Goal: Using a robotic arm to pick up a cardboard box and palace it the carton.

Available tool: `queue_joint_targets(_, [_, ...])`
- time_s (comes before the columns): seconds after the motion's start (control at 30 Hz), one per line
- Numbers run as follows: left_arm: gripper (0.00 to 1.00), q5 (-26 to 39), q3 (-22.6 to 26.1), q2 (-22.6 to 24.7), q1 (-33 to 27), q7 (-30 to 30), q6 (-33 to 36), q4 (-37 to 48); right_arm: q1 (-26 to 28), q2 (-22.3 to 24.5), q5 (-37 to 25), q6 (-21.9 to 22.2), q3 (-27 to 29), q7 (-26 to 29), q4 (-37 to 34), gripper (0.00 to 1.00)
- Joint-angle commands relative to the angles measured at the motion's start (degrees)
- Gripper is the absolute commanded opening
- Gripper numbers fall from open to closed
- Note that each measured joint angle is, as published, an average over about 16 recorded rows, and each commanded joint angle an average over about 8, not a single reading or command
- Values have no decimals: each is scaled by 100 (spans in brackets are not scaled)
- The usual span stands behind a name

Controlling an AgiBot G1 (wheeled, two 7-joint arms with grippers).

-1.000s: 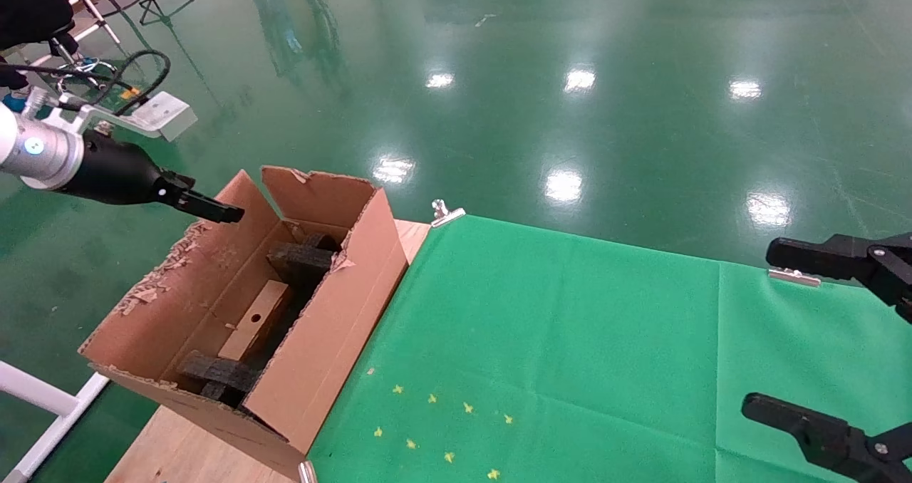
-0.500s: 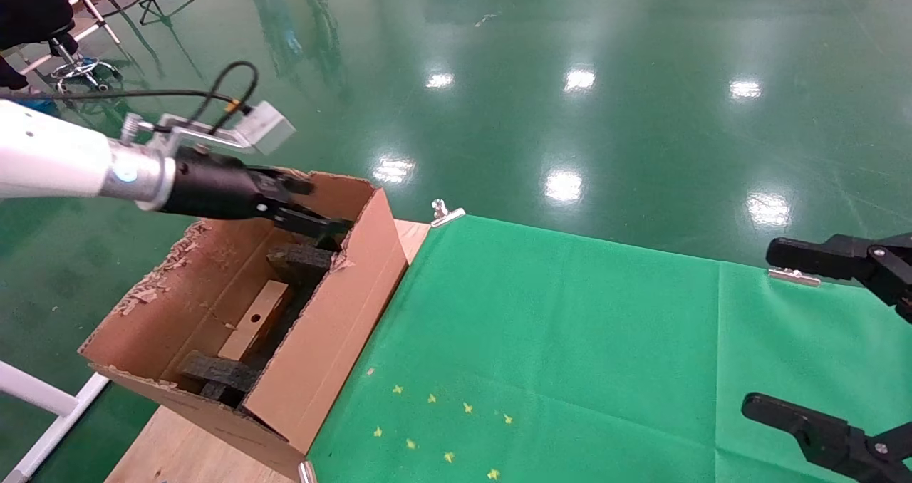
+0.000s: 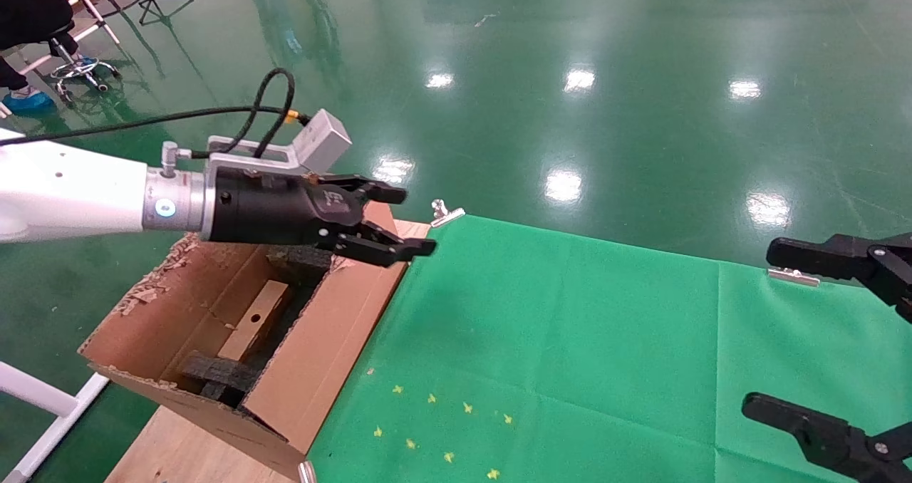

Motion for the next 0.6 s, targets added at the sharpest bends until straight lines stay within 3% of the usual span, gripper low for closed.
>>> queue_joint_targets(0.03, [100,-193,-164,-22,191,65,59,-209,0,0,0,0,0,0,0,100])
queue_joint_targets(0.6, [100,-1829,-1555,-207,1813,615,556,-1980,0,0,0,0,0,0,0,100])
